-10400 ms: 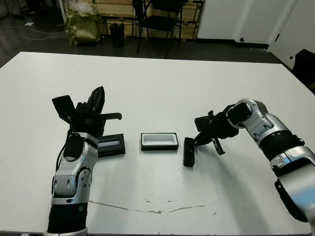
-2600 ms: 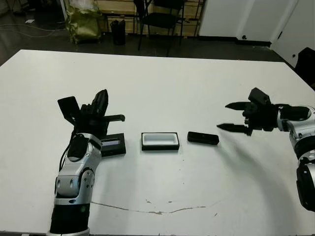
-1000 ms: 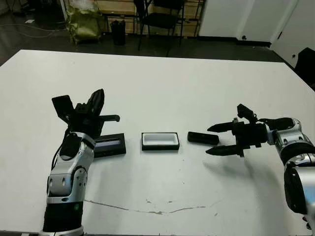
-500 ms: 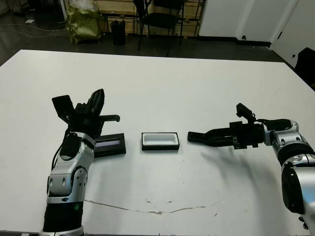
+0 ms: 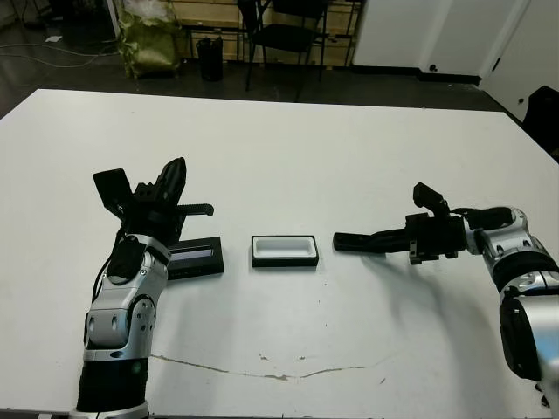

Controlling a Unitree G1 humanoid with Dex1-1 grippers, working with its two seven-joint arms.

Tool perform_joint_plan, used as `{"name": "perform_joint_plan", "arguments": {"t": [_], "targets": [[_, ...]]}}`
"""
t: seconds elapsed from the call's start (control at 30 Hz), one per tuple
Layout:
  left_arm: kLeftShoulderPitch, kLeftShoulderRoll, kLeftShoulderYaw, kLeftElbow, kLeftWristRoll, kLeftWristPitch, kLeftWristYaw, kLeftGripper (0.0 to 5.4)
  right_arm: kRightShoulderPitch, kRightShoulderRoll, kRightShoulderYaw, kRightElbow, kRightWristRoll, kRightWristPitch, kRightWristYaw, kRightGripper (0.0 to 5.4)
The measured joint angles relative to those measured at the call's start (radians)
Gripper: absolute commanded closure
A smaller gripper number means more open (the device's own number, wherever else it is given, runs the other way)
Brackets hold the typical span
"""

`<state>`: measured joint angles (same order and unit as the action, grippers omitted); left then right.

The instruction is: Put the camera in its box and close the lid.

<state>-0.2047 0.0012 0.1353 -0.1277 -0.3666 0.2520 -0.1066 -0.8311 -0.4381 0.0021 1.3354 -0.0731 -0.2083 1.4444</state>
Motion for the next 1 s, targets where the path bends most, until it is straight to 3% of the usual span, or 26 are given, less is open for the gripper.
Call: {"name": "perform_joint_plan", "arguments": {"t": [0.2, 0.43, 0.6, 0.7, 1.0], "targets": [[0.0, 0.0, 0.0, 0.0, 0.0, 0.0, 0.0, 5.4, 0.0, 0.016, -0.062, 0.008, 0.053, 0.087, 0.116, 5.37], [0.0, -0.001, 0.0, 0.0, 0.0, 0.0, 0.0, 5.4, 0.0, 0.015, -0.081, 0.007, 0.095, 0.054, 0.163, 5.17], [0.0, -0.001, 0.0, 0.0, 0.0, 0.001, 0.005, 5.4, -0.014, 0.005, -0.079, 0.003, 0.115, 0.036, 0.163, 4.14], [0.0, -0.001, -0.001, 0.0, -0.001, 0.002, 0.004, 5.4, -0.042, -0.001, -0.071, -0.008, 0.16, 0.061, 0.164, 3.47], [-0.001, 0.0, 0.0, 0.0, -0.002, 0.004, 0.004, 5.4, -0.093, -0.021, -0.073, -0.02, 0.182, 0.07, 0.164, 1.48]]}}
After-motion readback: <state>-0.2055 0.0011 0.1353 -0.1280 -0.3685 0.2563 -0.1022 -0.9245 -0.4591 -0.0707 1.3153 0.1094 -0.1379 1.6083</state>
